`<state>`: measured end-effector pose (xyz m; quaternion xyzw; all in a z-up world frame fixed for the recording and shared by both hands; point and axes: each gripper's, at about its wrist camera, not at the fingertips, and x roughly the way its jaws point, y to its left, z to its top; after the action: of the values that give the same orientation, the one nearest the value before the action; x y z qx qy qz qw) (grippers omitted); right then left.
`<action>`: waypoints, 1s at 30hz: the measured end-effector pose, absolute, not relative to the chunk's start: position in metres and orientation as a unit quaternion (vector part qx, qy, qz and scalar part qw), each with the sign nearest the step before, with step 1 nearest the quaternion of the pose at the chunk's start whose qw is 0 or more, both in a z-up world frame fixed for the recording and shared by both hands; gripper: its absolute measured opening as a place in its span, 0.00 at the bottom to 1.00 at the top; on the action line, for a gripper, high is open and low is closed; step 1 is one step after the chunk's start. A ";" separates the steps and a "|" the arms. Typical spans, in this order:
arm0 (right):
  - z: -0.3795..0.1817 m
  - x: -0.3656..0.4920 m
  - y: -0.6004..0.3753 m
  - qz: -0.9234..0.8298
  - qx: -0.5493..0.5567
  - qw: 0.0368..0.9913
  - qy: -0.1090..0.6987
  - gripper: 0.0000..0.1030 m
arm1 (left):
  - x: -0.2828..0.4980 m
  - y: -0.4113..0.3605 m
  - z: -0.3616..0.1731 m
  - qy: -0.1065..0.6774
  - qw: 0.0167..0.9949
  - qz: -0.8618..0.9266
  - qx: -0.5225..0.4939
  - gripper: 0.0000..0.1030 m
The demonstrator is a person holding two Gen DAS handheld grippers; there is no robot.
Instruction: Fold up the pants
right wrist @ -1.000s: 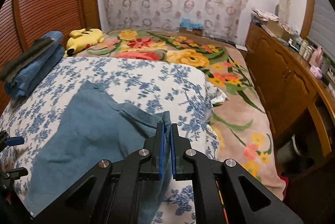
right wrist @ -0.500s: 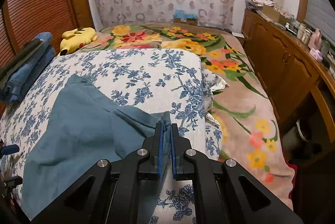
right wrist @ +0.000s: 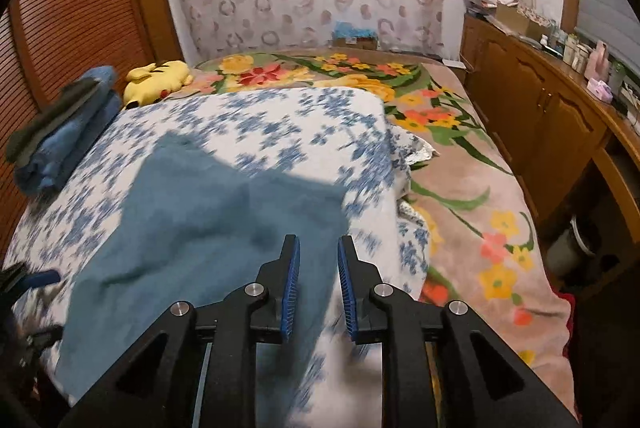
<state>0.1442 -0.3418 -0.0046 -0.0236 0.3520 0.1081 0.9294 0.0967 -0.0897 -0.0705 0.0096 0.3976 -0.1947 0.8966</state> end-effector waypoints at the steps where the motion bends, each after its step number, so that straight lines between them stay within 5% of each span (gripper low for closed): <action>1: -0.004 0.134 -0.341 0.112 -0.023 0.930 0.350 0.19 | 0.096 -0.090 -0.071 0.398 0.896 -0.195 0.009 0.76; 21: -0.034 0.066 -0.319 0.106 -0.034 0.924 0.366 0.21 | 0.089 -0.094 -0.077 0.393 0.899 -0.193 0.008 0.76; 30: -0.042 0.061 -0.304 0.110 -0.045 0.928 0.354 0.48 | 0.087 -0.096 -0.077 0.390 0.901 -0.191 0.014 0.77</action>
<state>0.0614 -0.3045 -0.0416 -0.0450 0.3541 0.1101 0.9276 0.0867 -0.0963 -0.0767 0.0143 0.3901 -0.1913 0.9006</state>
